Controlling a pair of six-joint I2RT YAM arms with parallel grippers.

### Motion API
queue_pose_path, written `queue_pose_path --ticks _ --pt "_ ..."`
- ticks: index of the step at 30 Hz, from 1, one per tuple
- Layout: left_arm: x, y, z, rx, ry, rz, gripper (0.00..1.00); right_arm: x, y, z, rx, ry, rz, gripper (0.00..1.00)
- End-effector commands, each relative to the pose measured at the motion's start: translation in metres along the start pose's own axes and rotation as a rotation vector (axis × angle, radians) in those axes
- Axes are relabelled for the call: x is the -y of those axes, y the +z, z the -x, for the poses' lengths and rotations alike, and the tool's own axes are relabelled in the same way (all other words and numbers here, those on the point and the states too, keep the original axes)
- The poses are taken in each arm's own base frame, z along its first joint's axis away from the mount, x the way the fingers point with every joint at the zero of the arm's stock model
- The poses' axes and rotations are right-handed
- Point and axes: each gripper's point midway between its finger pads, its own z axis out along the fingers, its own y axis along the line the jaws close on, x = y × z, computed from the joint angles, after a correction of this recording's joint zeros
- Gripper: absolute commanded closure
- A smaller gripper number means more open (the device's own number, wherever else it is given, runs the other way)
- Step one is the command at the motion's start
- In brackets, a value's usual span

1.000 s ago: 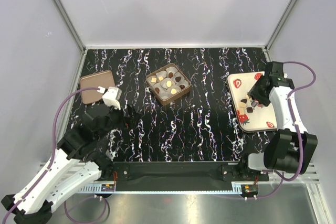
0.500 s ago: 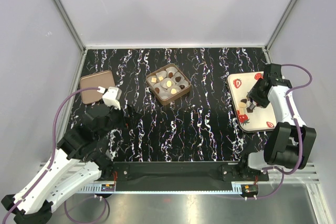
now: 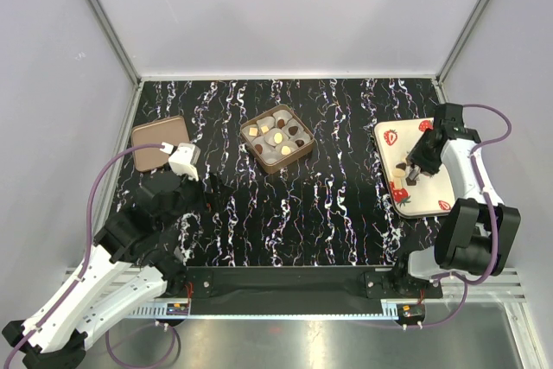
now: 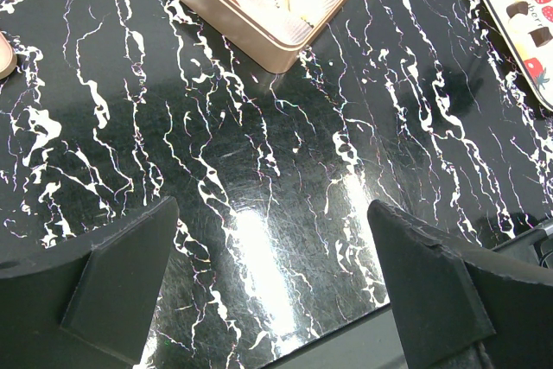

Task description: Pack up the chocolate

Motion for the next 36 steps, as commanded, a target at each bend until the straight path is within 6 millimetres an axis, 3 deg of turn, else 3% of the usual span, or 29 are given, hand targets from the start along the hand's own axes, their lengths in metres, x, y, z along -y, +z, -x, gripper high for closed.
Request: queue_pose_path --ticks 1,10,13,17,20,21,23,24,26,27,28,29,30,32,36 --pt "0.005 0.002 0.010 0.037 0.008 -0.020 0.01 -0.020 -0.029 0.030 0.097 0.006 0.102 0.61" --pt "0.005 0.002 0.009 0.037 0.007 -0.020 0.01 -0.045 -0.058 0.036 0.120 -0.010 0.208 0.62" --pt "0.004 0.002 0.009 0.037 0.007 -0.018 0.01 -0.067 -0.072 0.032 0.137 -0.053 0.245 0.63" --pt "0.004 0.002 0.009 0.036 0.007 -0.016 0.01 -0.139 -0.100 -0.001 0.124 -0.207 0.353 0.63" --pt "0.003 0.002 0.010 0.039 0.005 -0.010 0.01 -0.177 -0.114 -0.018 0.129 -0.248 0.408 0.64" --pt "0.003 0.002 0.009 0.038 0.005 -0.008 0.01 -0.199 -0.118 -0.039 0.111 -0.300 0.437 0.64" --pt "0.002 0.001 0.010 0.043 0.003 -0.007 0.01 -0.224 -0.128 -0.051 0.116 -0.340 0.472 0.64" --pt "0.002 0.001 0.010 0.042 0.004 -0.003 0.01 -0.240 -0.126 -0.068 0.099 -0.383 0.476 0.64" --pt "0.002 0.001 0.011 0.047 0.003 -0.002 0.01 -0.260 -0.132 -0.082 0.089 -0.421 0.501 0.64" --pt "0.001 0.000 0.012 0.050 0.002 0.001 0.01 -0.268 -0.123 -0.091 0.074 -0.442 0.484 0.64" --pt "0.001 -0.001 0.012 0.055 0.000 0.001 0.01 -0.279 -0.128 -0.109 0.061 -0.487 0.507 0.64" --pt "0.000 -0.001 0.013 0.059 -0.001 0.004 0.01 -0.288 -0.132 -0.114 0.059 -0.500 0.521 0.64" --pt "-0.001 -0.002 0.015 0.068 -0.002 0.006 0.01 -0.295 -0.126 -0.125 0.042 -0.526 0.514 0.64" --pt "-0.001 -0.003 0.015 0.072 -0.005 0.009 0.01 -0.307 -0.130 -0.145 0.027 -0.568 0.535 0.64" --pt "-0.002 -0.004 0.016 0.075 -0.005 0.011 0.01 -0.318 -0.122 -0.176 -0.020 -0.626 0.535 0.64"
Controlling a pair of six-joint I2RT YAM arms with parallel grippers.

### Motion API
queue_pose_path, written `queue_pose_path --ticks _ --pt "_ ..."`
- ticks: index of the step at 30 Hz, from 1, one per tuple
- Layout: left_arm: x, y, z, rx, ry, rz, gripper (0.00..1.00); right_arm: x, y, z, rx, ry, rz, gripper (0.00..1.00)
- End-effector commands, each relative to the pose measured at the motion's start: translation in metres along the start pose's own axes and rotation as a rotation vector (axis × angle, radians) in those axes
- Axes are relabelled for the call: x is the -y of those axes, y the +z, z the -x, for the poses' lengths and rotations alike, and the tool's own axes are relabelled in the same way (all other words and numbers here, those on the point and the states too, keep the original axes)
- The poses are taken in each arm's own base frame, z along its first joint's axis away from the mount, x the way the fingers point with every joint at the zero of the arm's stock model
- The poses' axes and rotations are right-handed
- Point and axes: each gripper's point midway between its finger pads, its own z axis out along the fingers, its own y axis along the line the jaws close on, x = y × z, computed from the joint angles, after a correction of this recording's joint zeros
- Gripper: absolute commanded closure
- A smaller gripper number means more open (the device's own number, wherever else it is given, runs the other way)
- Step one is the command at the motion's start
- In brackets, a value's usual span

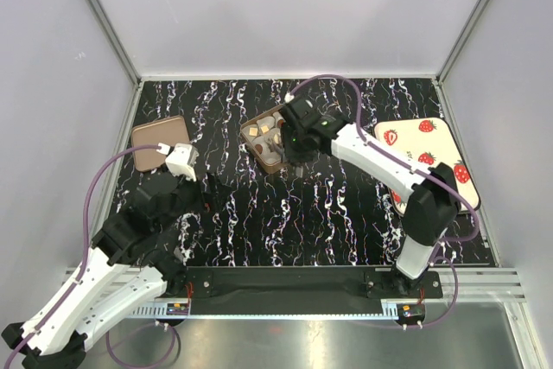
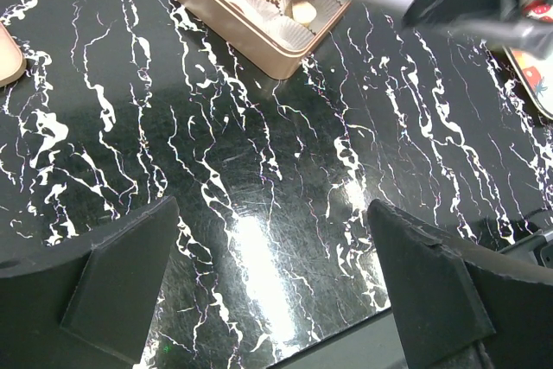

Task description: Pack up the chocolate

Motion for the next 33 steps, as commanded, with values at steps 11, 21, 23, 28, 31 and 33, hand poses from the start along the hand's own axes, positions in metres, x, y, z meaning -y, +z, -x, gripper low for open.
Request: queue_pose_path --ticks 11,21,23,28,31,33 --pt "0.001 0.001 0.012 0.049 -0.001 -0.001 0.01 -0.030 0.001 -0.015 0.014 -0.041 0.013 0.62" --pt "0.001 0.001 0.011 0.045 0.000 0.002 0.01 -0.026 0.004 -0.020 -0.004 -0.062 -0.027 0.58" --pt "0.001 0.001 0.011 0.046 0.000 0.002 0.01 -0.025 0.004 -0.021 -0.008 -0.065 -0.036 0.57" --pt "0.001 0.002 0.010 0.043 0.000 0.001 0.01 -0.027 0.002 -0.020 -0.002 -0.069 -0.033 0.53" --pt "0.002 0.001 0.011 0.044 0.000 -0.001 0.01 -0.029 0.000 -0.017 0.006 -0.068 -0.029 0.52" --pt "0.002 0.001 0.011 0.045 0.000 -0.001 0.01 -0.030 -0.002 -0.016 0.009 -0.075 -0.025 0.51"
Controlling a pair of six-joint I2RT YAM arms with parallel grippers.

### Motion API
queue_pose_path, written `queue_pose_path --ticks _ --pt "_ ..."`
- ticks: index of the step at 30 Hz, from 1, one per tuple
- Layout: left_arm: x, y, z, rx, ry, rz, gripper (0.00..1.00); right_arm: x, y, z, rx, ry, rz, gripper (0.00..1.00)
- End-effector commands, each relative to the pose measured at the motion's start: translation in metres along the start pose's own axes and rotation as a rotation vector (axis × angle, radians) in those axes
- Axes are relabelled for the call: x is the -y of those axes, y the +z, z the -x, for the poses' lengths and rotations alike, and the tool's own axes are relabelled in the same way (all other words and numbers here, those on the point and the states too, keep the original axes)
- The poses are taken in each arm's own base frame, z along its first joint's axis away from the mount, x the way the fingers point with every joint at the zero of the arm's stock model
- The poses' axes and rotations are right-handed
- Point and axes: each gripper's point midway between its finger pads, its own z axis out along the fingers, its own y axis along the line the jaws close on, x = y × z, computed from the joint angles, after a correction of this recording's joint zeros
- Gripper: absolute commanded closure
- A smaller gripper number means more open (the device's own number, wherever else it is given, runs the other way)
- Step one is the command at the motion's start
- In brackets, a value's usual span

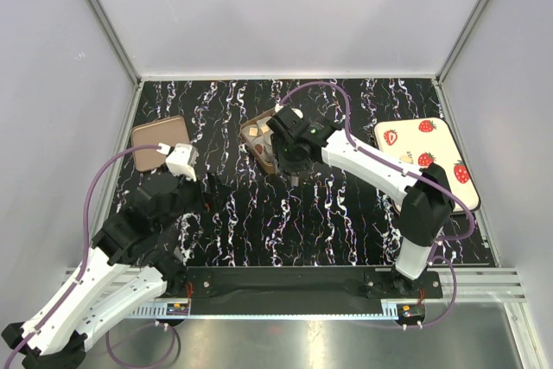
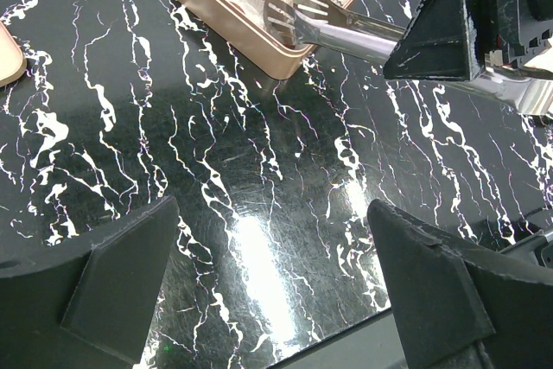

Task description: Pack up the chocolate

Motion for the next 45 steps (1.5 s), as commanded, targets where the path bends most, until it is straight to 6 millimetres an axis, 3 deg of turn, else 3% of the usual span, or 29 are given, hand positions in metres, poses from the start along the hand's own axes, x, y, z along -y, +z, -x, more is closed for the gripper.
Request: queue_pose_path --ticks 1,6,12,17,21,23,25,26,29,32,36,41,45 --pt "0.002 0.001 0.011 0.047 -0.001 -0.003 0.01 -0.011 -0.013 0.021 0.074 0.001 0.016 0.51" --pt "0.002 0.001 0.011 0.046 0.001 -0.002 0.01 -0.010 -0.028 0.033 0.113 -0.005 0.009 0.50" --pt "0.001 0.000 0.012 0.051 -0.001 0.001 0.01 0.001 -0.068 0.054 0.207 -0.017 -0.027 0.49" --pt "0.002 -0.002 0.014 0.065 -0.004 -0.008 0.01 0.043 -0.100 0.054 0.284 -0.005 -0.140 0.49" --pt "0.003 -0.005 0.017 0.085 -0.010 -0.020 0.01 0.085 -0.119 0.041 0.302 0.043 -0.183 0.48" --pt "0.002 -0.005 0.017 0.085 -0.012 -0.014 0.01 0.111 -0.112 0.029 0.272 0.085 -0.209 0.48" --pt "0.002 -0.004 0.016 0.083 -0.011 -0.011 0.01 0.119 -0.116 0.023 0.277 0.109 -0.165 0.48" --pt "0.001 -0.004 0.017 0.084 -0.013 -0.008 0.01 0.131 -0.113 0.021 0.271 0.135 -0.169 0.48" --pt "0.001 -0.004 0.017 0.082 -0.014 -0.002 0.01 0.142 -0.089 0.002 0.219 0.146 -0.157 0.47" --pt "-0.001 -0.003 0.016 0.078 -0.014 0.004 0.01 0.150 -0.066 -0.002 0.177 0.160 -0.161 0.47" --pt "-0.002 -0.003 0.015 0.077 -0.017 0.013 0.01 0.161 -0.027 0.000 0.126 0.149 -0.200 0.47" --pt "-0.002 -0.004 0.015 0.079 -0.017 0.014 0.01 0.176 0.005 0.005 0.147 0.136 -0.275 0.44" --pt "-0.002 -0.004 0.016 0.081 -0.016 0.013 0.01 0.180 0.033 -0.017 0.059 0.151 -0.289 0.42"
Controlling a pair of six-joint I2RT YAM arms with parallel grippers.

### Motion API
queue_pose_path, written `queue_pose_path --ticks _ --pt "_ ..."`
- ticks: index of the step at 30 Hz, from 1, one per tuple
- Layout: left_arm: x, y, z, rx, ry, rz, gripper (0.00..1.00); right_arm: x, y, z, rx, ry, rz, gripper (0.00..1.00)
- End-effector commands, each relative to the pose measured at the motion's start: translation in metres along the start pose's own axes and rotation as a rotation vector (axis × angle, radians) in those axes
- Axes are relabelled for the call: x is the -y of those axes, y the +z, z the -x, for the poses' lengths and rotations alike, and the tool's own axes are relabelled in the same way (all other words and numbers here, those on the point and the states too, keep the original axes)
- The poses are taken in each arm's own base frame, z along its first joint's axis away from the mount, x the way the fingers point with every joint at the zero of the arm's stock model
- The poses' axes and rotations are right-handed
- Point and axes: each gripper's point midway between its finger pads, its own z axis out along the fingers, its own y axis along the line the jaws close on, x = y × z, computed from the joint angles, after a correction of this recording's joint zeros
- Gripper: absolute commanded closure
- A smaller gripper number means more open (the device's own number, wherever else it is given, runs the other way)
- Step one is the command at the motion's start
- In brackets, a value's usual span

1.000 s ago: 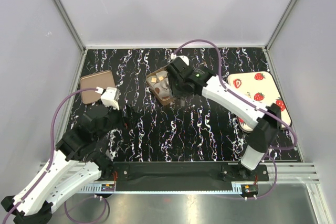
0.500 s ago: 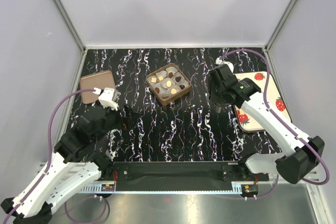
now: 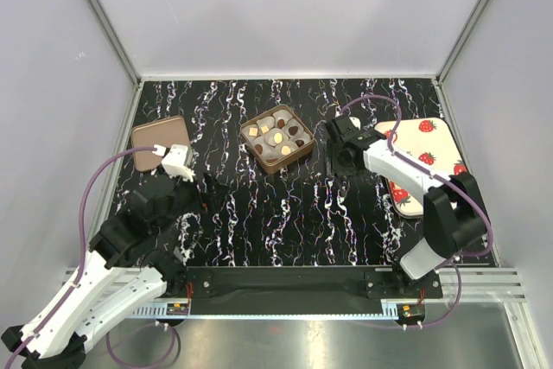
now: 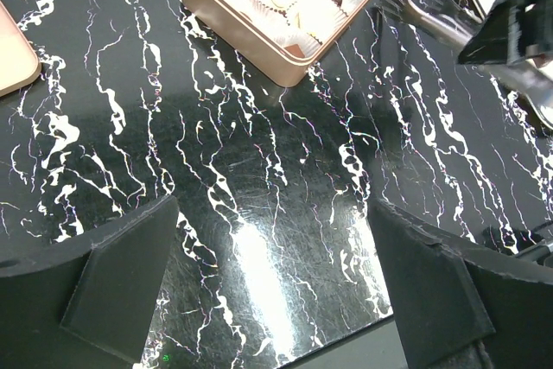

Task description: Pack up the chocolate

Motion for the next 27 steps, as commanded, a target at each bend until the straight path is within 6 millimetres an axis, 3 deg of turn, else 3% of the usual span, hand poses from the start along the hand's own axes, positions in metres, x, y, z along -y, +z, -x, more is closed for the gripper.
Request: queue_pose_path --ticks 1,8,17,27 --pt "0.003 0.000 0.011 0.048 -0.010 -0.005 0.01 0.000 0.020 0.001 0.015 0.011 -0.011 0.41" --pt "0.005 0.001 0.011 0.041 -0.004 -0.017 0.01 0.009 0.037 -0.025 -0.067 0.004 -0.055 0.38" --pt "0.006 0.002 0.009 0.036 -0.003 -0.019 0.01 0.019 0.040 -0.065 -0.160 -0.025 -0.047 0.30" --pt "0.005 0.004 0.008 0.026 -0.001 -0.012 0.01 0.028 0.029 -0.063 -0.136 -0.027 -0.072 0.12"
